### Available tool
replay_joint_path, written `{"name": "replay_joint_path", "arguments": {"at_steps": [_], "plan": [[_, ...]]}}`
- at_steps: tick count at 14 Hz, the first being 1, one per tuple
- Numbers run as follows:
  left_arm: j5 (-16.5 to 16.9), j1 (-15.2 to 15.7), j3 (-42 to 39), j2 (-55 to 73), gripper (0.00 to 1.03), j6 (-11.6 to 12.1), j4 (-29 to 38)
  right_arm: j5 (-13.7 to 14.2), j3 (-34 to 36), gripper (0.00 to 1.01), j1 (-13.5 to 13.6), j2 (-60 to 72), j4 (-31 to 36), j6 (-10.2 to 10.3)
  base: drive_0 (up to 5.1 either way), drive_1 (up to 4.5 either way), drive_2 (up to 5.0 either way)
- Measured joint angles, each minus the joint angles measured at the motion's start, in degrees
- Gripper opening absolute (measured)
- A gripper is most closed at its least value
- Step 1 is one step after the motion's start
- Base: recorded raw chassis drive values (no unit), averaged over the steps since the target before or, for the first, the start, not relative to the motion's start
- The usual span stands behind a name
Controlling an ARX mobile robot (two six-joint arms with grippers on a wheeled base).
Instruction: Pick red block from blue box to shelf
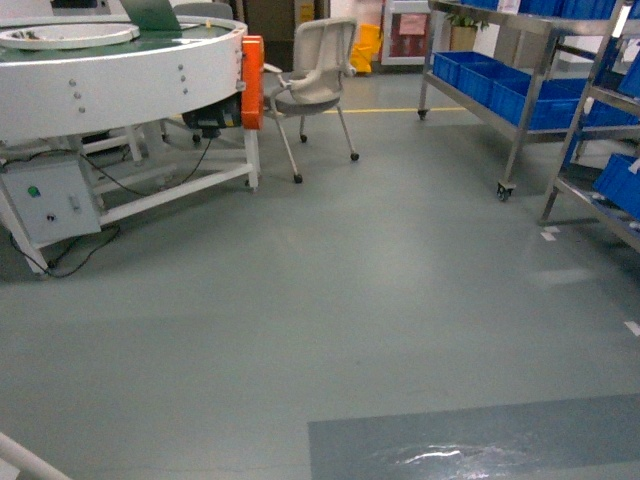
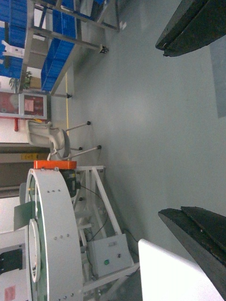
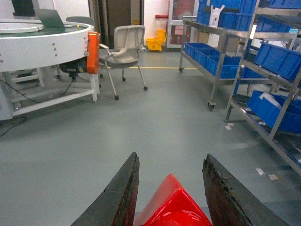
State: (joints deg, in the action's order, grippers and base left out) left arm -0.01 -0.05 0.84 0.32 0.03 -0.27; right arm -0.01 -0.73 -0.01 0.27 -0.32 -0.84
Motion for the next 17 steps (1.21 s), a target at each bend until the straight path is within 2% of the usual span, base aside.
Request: {"name": "replay_joint_path", "arguments": {"at_steps": [17], "plan": [[-0.07,0.0,0.0,0.0,0.98,0.0,0.09,0.0,0.0,0.36,0.0,0.0,0.09,0.0,0.0,4.21,-4.3]]}}
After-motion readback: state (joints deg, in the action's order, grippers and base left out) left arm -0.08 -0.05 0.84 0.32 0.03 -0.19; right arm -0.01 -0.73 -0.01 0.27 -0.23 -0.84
